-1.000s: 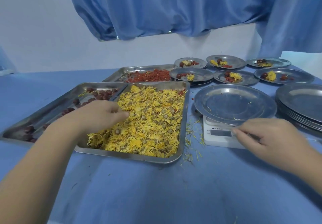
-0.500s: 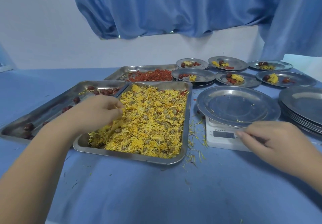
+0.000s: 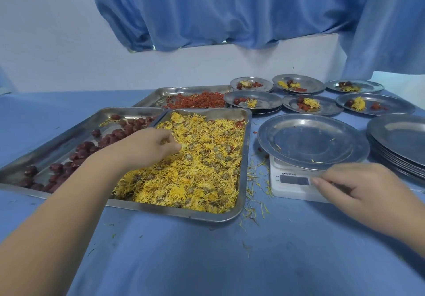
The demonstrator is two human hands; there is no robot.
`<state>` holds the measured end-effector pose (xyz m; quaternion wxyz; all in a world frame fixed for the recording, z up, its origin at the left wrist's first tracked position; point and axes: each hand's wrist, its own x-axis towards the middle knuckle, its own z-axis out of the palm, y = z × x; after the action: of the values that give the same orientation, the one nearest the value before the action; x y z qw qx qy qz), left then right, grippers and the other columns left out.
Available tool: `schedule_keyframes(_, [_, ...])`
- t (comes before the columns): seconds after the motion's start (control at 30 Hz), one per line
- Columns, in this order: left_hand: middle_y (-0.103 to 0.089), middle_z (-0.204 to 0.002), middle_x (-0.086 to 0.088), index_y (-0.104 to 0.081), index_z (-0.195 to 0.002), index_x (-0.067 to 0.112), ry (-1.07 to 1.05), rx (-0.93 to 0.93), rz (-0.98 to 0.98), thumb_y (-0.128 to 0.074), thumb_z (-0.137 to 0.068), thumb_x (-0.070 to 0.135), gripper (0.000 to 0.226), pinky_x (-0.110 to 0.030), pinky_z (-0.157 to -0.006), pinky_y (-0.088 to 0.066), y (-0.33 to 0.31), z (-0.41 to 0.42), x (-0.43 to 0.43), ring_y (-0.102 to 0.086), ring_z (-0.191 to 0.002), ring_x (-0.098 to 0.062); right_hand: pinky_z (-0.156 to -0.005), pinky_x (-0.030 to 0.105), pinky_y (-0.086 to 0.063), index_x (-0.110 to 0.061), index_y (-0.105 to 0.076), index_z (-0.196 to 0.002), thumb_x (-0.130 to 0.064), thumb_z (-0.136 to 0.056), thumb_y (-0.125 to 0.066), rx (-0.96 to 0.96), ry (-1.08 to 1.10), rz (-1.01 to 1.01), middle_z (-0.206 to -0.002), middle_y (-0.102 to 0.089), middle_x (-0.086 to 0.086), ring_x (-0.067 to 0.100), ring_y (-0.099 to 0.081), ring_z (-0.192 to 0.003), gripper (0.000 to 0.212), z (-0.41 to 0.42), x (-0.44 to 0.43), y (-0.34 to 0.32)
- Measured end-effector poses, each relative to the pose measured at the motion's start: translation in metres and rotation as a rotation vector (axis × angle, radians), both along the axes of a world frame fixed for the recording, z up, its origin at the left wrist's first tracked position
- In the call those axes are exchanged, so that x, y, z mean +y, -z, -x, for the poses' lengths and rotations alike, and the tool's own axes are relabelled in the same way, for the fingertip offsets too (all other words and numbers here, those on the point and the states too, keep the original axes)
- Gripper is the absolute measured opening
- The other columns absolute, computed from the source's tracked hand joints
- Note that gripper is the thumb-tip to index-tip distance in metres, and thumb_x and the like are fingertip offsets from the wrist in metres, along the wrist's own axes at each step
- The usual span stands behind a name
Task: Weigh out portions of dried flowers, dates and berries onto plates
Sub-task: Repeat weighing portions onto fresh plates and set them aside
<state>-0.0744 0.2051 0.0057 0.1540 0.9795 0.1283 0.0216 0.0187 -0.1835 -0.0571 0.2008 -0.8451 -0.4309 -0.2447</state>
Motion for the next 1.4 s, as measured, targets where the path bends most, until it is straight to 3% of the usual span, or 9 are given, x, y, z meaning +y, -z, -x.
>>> schedule_keyframes(0.13, [-0.057,-0.113,0.011,-0.063,-0.108,0.027,-0.009,0.125,-0.198,-0.059,-0.092,0.046,0.025,-0.030,-0.089,-0.045,0.003,-0.009,0.001,-0.056,-0.104,-0.012,-0.047,0.033,-0.046,-0.015,-0.056,-0.056,-0.040,-0.088,-0.050,0.001,0.001,0.014,-0.048,-0.043,-0.006,0.012,-0.046,-0.047,0.040,0.000,0.000,-0.002])
schedule_keyframes(0.27, [-0.066,-0.099,0.009,-0.065,-0.091,0.027,-0.006,0.040,-0.233,-0.056,-0.096,0.035,0.013,-0.021,-0.066,-0.042,0.000,-0.011,0.001,-0.060,-0.083,-0.006,-0.047,0.033,-0.046,-0.017,-0.056,-0.056,-0.039,-0.087,-0.052,0.012,-0.002,0.003,-0.048,-0.041,-0.007,0.011,-0.044,-0.047,0.039,0.002,-0.001,-0.005])
schedule_keyframes(0.6, [-0.060,-0.055,0.017,-0.065,-0.081,0.028,-0.006,-0.255,0.220,-0.051,-0.096,0.033,0.021,-0.025,-0.058,-0.039,-0.027,-0.005,-0.027,-0.051,-0.045,0.004,-0.046,0.035,-0.046,-0.015,-0.049,-0.054,-0.036,-0.086,-0.054,0.033,-0.006,-0.035,-0.047,-0.039,-0.005,0.010,-0.040,-0.046,0.039,0.004,-0.001,-0.009])
schedule_keyframes(0.8, [-0.059,-0.058,0.013,-0.063,-0.073,0.031,0.084,-0.354,0.399,-0.050,-0.093,0.031,0.024,-0.032,-0.064,-0.053,-0.032,-0.033,-0.086,-0.054,-0.055,-0.005,-0.050,0.037,-0.047,-0.015,-0.056,-0.056,-0.028,-0.090,-0.061,0.057,0.015,-0.099,-0.049,-0.046,-0.006,0.012,-0.047,-0.049,0.037,-0.001,-0.003,-0.009])
schedule_keyframes(0.97, [-0.057,-0.074,-0.007,-0.056,-0.083,0.006,0.219,-0.323,0.282,-0.041,-0.093,0.025,0.026,-0.030,-0.059,-0.041,-0.018,-0.091,-0.162,-0.048,-0.064,-0.017,-0.050,0.037,-0.045,-0.014,-0.049,-0.053,-0.027,-0.092,-0.060,0.056,0.043,-0.140,-0.047,-0.040,-0.006,0.014,-0.042,-0.047,0.043,-0.006,-0.007,-0.013])
schedule_keyframes(1.07, [-0.060,-0.077,-0.003,-0.061,-0.090,0.007,0.324,-0.239,0.214,-0.045,-0.095,0.027,0.026,-0.030,-0.055,-0.040,-0.008,-0.117,-0.195,-0.050,-0.062,-0.015,-0.050,0.038,-0.043,-0.011,-0.041,-0.052,-0.024,-0.091,-0.061,0.081,0.060,-0.161,-0.046,-0.036,-0.002,0.017,-0.039,-0.047,0.045,-0.008,-0.013,-0.015])
schedule_keyframes(1.17, [-0.050,-0.063,0.000,-0.058,-0.074,0.006,0.485,-0.133,0.068,-0.045,-0.100,0.036,0.041,-0.036,-0.054,-0.035,0.000,-0.129,-0.206,-0.043,-0.054,-0.013,-0.050,0.037,-0.040,-0.011,-0.039,-0.052,-0.026,-0.090,-0.060,0.097,0.078,-0.181,-0.047,-0.036,0.000,0.015,-0.037,-0.047,0.046,-0.009,-0.017,-0.017])
schedule_keyframes(1.3, [-0.041,-0.059,-0.001,-0.043,-0.064,0.014,0.575,-0.154,0.074,-0.037,-0.102,0.043,0.049,-0.035,-0.057,-0.034,-0.003,-0.129,-0.195,-0.039,-0.053,-0.015,-0.049,0.035,-0.038,-0.014,-0.041,-0.053,-0.028,-0.091,-0.058,0.078,0.068,-0.177,-0.048,-0.035,-0.004,0.012,-0.037,-0.048,0.044,-0.009,-0.016,-0.019])
schedule_keyframes(1.4, [-0.053,-0.080,-0.014,-0.053,-0.080,0.006,0.583,-0.227,0.069,-0.033,-0.102,0.045,0.049,-0.044,-0.074,-0.043,-0.005,-0.123,-0.177,-0.052,-0.075,-0.025,-0.048,0.036,-0.041,-0.012,-0.047,-0.055,-0.028,-0.090,-0.057,0.088,0.038,-0.171,-0.049,-0.036,-0.006,0.014,-0.038,-0.048,0.041,-0.006,-0.010,-0.020])
